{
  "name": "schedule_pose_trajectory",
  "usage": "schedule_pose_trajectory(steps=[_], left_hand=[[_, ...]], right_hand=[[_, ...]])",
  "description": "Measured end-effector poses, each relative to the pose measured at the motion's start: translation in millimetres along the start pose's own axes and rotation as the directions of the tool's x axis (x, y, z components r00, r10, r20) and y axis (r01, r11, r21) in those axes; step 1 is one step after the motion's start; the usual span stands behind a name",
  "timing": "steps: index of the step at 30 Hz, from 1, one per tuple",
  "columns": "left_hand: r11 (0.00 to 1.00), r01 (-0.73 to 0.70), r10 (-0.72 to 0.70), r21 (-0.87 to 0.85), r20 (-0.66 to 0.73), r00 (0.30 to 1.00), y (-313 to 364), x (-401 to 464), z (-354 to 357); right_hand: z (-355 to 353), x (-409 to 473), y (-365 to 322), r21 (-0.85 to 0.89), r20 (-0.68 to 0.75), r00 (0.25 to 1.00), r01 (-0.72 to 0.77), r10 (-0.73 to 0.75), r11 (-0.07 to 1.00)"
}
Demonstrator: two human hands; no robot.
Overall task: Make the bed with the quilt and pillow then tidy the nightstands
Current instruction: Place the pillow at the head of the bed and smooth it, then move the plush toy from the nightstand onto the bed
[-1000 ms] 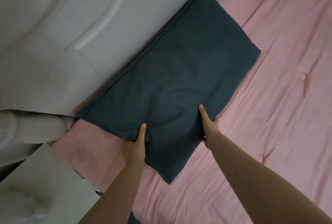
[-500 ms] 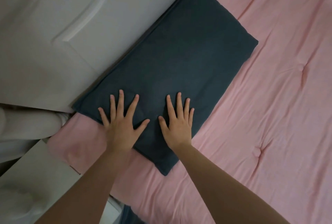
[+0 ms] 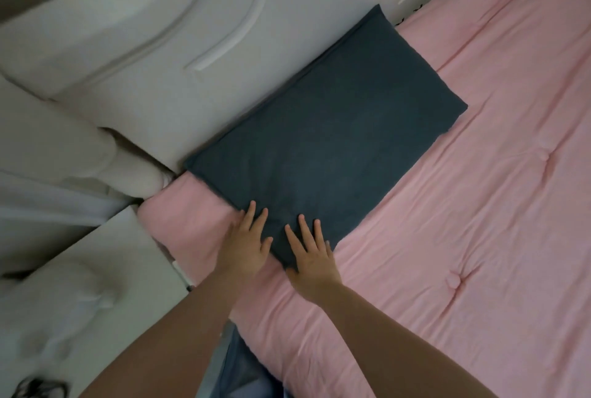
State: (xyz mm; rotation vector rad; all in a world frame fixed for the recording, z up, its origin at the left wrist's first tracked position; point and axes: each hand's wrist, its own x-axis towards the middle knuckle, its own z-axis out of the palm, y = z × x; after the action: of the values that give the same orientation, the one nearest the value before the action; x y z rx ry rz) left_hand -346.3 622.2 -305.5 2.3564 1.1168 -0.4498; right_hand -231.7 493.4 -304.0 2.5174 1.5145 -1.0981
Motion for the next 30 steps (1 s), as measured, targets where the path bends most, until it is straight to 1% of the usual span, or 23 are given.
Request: schedule_pose_trajectory(steps=[3, 4, 5, 8, 10, 13, 16, 21, 24, 26, 27, 28, 29, 30], left_hand=[[0.998, 0.053, -0.055, 0.037, 0.037, 0.998, 0, -37, -4], [0.995, 0.089, -0.091, 0.032, 0.039, 0.995, -1, -55, -5], [0.993, 0.116, -0.117, 0.033, 0.038, 0.992, -3, -69, -4], [0.985, 0.171, -0.171, -0.005, -0.014, 0.985, -10, -118, -5], [0.979, 0.204, -0.205, -0.027, -0.041, 0.978, -15, -153, -5], [0.956, 0.27, -0.279, -0.115, -0.071, 0.958, -27, -200, -5], [0.931, 0.324, -0.344, -0.167, -0.111, 0.932, -47, -232, -5], [0.871, 0.422, -0.473, -0.251, -0.195, 0.859, -98, -276, 2], [0.812, 0.481, -0.556, -0.332, -0.184, 0.811, -130, -293, 10], [0.739, 0.511, -0.61, -0.439, -0.116, 0.784, -154, -302, 17], [0.665, 0.515, -0.644, -0.54, -0.066, 0.763, -164, -305, 19], [0.55, 0.504, -0.685, -0.666, -0.014, 0.729, -175, -308, 22], [0.413, 0.489, -0.722, -0.769, 0.05, 0.69, -183, -311, 20], [0.293, 0.467, -0.746, -0.834, 0.106, 0.658, -196, -314, 21]], right_hand=[[-7, -17, -7, 0.175, 0.149, 0.988, 0.021, -0.047, 0.984], [-11, -28, -11, 0.198, 0.181, 0.981, 0.031, -0.067, 0.98], [-13, -37, -13, 0.211, 0.189, 0.979, 0.035, -0.075, 0.977], [-21, -64, -18, 0.226, 0.152, 0.984, 0.053, -0.089, 0.973], [-24, -82, -25, 0.234, 0.179, 0.979, 0.051, -0.095, 0.971], [-24, -103, -39, 0.174, 0.258, 0.96, 0.064, -0.108, 0.983], [-18, -112, -60, 0.118, 0.302, 0.947, 0.074, -0.106, 0.99], [3, -120, -112, 0.031, 0.356, 0.915, 0.19, -0.188, 0.981], [11, -123, -144, 0.042, 0.351, 0.906, 0.239, -0.238, 0.97], [20, -123, -169, 0.051, 0.353, 0.897, 0.266, -0.266, 0.963], [25, -120, -179, 0.066, 0.342, 0.899, 0.266, -0.272, 0.962], [32, -117, -190, 0.105, 0.338, 0.903, 0.243, -0.265, 0.964], [38, -114, -198, 0.145, 0.328, 0.911, 0.214, -0.251, 0.966], [47, -111, -209, 0.168, 0.323, 0.917, 0.188, -0.234, 0.968]])
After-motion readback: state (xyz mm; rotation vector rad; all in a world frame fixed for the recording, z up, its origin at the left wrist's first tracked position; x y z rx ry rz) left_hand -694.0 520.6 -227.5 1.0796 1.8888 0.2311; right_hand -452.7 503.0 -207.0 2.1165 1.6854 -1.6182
